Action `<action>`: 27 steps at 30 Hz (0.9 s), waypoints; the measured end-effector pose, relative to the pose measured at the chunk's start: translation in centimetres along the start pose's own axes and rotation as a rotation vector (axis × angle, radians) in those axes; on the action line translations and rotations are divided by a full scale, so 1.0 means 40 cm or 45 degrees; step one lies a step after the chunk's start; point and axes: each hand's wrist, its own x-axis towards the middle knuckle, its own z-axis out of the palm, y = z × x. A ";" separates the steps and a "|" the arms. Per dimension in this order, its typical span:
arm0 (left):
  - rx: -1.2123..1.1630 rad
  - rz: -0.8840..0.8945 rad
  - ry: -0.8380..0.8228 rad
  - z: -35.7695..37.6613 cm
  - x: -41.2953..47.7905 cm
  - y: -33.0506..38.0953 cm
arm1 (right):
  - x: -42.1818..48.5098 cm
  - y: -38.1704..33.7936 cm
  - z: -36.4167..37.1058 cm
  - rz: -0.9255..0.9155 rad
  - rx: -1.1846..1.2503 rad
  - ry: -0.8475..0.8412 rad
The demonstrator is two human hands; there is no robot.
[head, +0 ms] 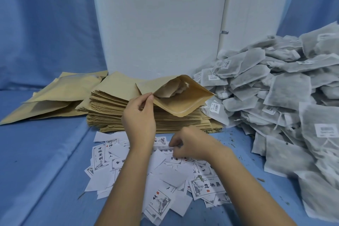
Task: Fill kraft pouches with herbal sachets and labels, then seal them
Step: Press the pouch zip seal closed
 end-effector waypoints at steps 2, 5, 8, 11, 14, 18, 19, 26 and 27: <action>0.007 -0.002 0.003 0.001 0.001 0.002 | 0.002 0.000 0.003 0.003 -0.027 0.097; 0.012 0.008 0.005 0.001 0.002 0.003 | 0.005 0.005 -0.002 -0.011 -0.045 0.259; 0.055 0.061 0.007 0.001 0.004 -0.001 | -0.002 -0.008 -0.023 -0.072 0.404 0.649; 0.094 0.107 0.020 0.003 0.004 -0.007 | -0.013 -0.023 -0.061 -0.127 0.846 1.159; 0.152 0.213 0.009 0.006 -0.005 -0.010 | -0.019 -0.020 -0.080 -0.125 0.623 1.375; 0.252 0.440 0.024 0.009 -0.018 -0.011 | -0.022 -0.008 -0.068 -0.230 0.181 1.414; 0.262 0.469 0.034 0.010 -0.020 -0.011 | -0.021 -0.008 -0.066 -0.236 0.109 1.373; 0.342 0.857 0.184 0.008 -0.041 -0.009 | -0.016 -0.040 -0.086 -0.049 -0.311 1.222; 0.351 0.912 0.205 0.009 -0.042 -0.008 | -0.016 -0.043 -0.091 -0.036 -0.364 1.203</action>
